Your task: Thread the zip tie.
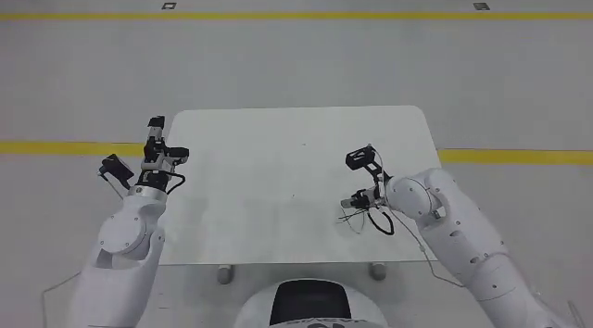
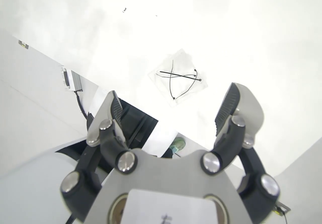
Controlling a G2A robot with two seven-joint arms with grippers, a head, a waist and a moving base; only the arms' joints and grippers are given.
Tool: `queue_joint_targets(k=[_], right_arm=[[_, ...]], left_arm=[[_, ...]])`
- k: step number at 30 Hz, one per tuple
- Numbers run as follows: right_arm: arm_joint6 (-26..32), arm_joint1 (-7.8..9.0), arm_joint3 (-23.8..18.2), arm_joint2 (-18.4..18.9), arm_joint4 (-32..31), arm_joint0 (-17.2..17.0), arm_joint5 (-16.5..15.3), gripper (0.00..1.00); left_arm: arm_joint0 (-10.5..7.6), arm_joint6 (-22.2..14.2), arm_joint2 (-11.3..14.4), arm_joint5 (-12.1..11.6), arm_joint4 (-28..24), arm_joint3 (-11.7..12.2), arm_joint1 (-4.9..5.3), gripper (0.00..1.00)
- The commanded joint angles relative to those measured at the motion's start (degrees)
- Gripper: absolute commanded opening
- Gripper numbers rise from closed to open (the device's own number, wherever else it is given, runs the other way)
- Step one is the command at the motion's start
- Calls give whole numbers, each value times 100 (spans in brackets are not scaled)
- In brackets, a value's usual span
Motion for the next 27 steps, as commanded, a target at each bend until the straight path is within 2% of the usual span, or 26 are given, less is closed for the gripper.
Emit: queue_joint_targets(k=[1,7,9,12,19,27], right_arm=[[-8,-2,23,-2,10,20,7,100],[-22,-1,23,-19,-19,12,-21,100],[-12,0,35,-133,-271,5,-66,100],[304,-23,28,-358,-578,98,68,100],[697,-127,327,-737,-576,432,174,100],[697,-127,327,-737,-576,432,174,100]], left_arm=[[0,0,0,0,0,0,0,100],[0,0,0,0,0,0,0,100],[0,0,0,0,0,0,0,100],[0,0,0,0,0,0,0,100],[0,0,0,0,0,0,0,100],[0,0,0,0,0,0,0,100]])
